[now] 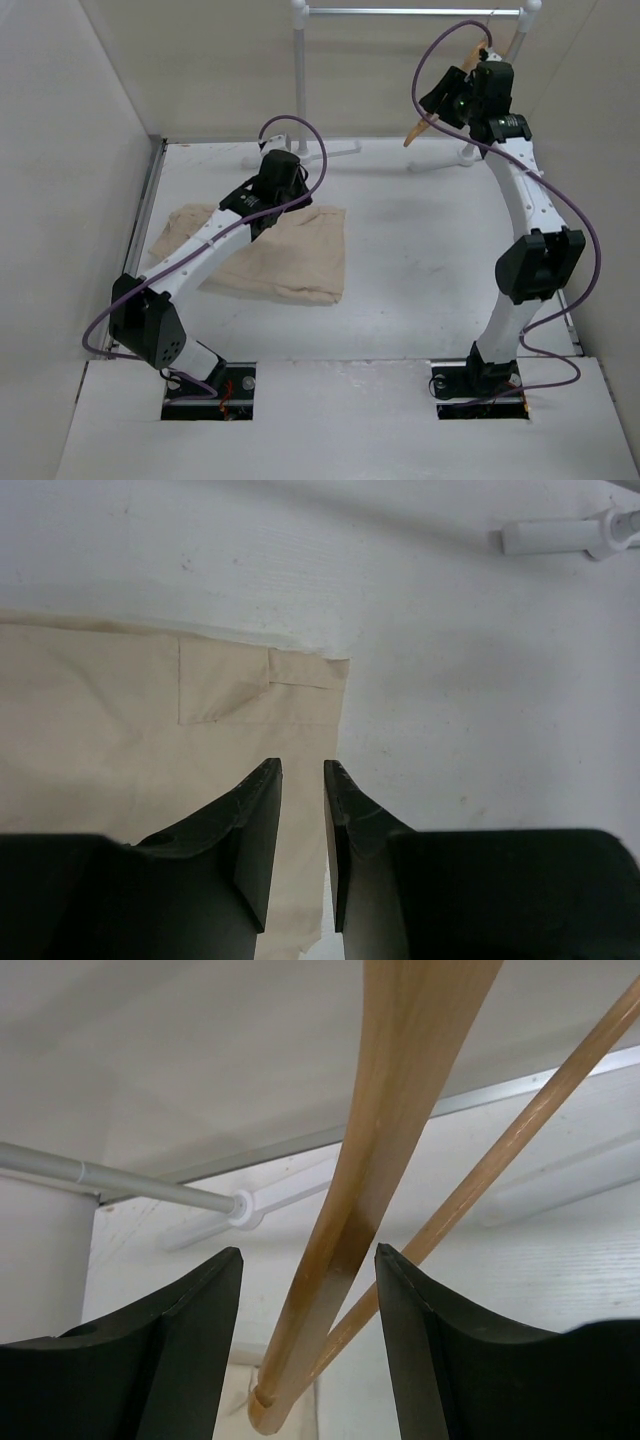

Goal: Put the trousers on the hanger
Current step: Pick up the hanger from the clothesline.

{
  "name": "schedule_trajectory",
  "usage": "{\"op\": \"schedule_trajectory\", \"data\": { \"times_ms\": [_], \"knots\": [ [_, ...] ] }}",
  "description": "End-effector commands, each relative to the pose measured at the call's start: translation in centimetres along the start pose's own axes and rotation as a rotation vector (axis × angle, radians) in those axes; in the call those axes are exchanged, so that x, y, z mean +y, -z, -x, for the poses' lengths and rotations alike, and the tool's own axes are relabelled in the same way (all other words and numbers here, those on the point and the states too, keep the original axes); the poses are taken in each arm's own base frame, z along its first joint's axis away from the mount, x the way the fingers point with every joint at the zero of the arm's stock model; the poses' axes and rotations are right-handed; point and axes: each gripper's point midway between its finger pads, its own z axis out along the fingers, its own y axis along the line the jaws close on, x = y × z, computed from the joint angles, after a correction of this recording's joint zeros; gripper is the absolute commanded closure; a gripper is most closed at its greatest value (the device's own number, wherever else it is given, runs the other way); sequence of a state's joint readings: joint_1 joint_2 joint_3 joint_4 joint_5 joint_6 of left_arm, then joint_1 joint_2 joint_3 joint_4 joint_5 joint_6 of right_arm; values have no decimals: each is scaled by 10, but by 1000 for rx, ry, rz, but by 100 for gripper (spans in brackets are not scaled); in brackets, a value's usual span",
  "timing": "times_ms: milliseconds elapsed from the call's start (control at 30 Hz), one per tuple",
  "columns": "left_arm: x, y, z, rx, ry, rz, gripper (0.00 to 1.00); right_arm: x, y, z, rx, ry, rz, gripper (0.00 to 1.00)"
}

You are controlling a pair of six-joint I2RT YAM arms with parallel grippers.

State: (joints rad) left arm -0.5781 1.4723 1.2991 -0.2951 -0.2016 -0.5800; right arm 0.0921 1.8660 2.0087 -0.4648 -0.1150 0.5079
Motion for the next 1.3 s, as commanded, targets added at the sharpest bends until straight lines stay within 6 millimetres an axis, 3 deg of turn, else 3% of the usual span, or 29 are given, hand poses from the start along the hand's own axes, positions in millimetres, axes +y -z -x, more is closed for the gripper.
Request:
{"op": "schedule_trajectory", "data": {
  "times_ms": [0,233,433,533,700,900,1100,1267],
  "knots": [
    [-1,-2,4,-13,5,-26,78,22,-8,1,-33,-24,105,38],
    [-1,-2,2,-8,10,-30,78,32,-12,-5,-56,-62,184,49],
    [-1,-2,2,-7,15,-28,78,40,-5,5,-93,-60,224,78],
    [-1,-1,3,-8,18,-31,76,53,5,15,-105,-40,259,85],
    [-7,0,6,-3,30,-67,69,74,33,36,-139,-7,329,87],
    [-15,6,19,-30,46,-88,59,94,60,39,-138,20,409,87],
    [-27,15,31,-69,53,-128,48,109,81,24,-122,14,483,87],
    [-40,25,43,-108,60,-168,42,101,80,-4,-62,-4,478,87]
  ]
}}
